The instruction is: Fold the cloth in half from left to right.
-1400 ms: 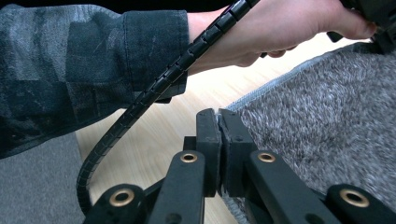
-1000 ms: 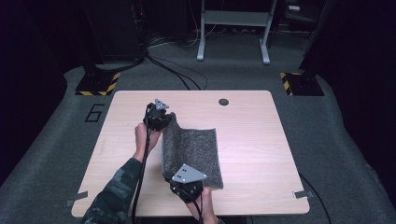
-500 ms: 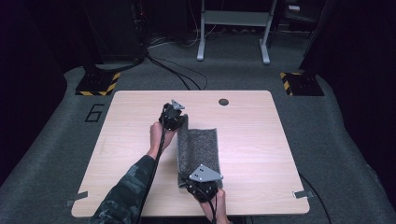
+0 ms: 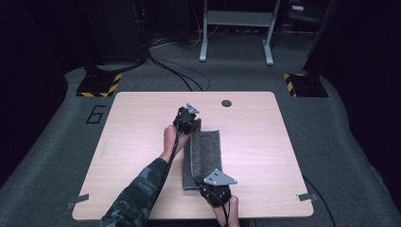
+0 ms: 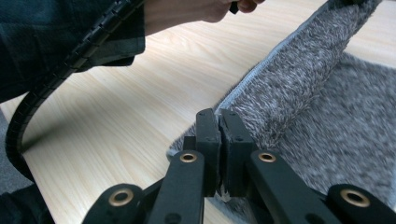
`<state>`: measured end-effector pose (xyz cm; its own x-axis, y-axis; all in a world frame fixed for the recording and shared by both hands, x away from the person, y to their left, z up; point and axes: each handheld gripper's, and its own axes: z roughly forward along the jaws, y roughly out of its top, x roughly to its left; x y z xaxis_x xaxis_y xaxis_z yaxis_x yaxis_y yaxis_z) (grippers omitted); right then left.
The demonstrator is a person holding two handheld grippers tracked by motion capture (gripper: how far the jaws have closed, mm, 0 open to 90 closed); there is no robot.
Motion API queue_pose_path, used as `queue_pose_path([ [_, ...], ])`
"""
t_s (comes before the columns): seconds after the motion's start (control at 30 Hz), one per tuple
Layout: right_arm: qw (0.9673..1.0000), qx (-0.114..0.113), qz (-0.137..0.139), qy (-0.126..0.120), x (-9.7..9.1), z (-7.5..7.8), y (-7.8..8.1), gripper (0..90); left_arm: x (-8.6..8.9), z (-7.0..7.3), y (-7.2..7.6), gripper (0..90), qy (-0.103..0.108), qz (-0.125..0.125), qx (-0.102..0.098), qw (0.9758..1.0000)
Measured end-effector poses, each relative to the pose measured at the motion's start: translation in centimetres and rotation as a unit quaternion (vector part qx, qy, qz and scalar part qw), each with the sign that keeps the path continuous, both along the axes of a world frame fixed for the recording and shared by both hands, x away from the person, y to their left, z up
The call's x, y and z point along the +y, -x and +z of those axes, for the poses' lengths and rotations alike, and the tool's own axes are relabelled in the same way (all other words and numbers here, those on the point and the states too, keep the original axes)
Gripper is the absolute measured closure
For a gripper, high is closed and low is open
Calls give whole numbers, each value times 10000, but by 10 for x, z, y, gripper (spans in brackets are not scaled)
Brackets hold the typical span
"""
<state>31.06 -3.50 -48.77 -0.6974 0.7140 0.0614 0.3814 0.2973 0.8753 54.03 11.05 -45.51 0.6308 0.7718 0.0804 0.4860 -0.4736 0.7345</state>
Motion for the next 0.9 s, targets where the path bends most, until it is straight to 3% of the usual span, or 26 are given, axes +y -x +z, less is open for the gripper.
queue_pose_path([
  [0.57, 9995, 148, -287, 46, -24, -10, 0, 871, -25, -19, -6, 846, -100, -95, 226, 9996],
  [0.9, 9988, 209, -439, 86, -34, -15, 3, 869, -34, -25, -8, 840, -65, -114, 217, 9997],
])
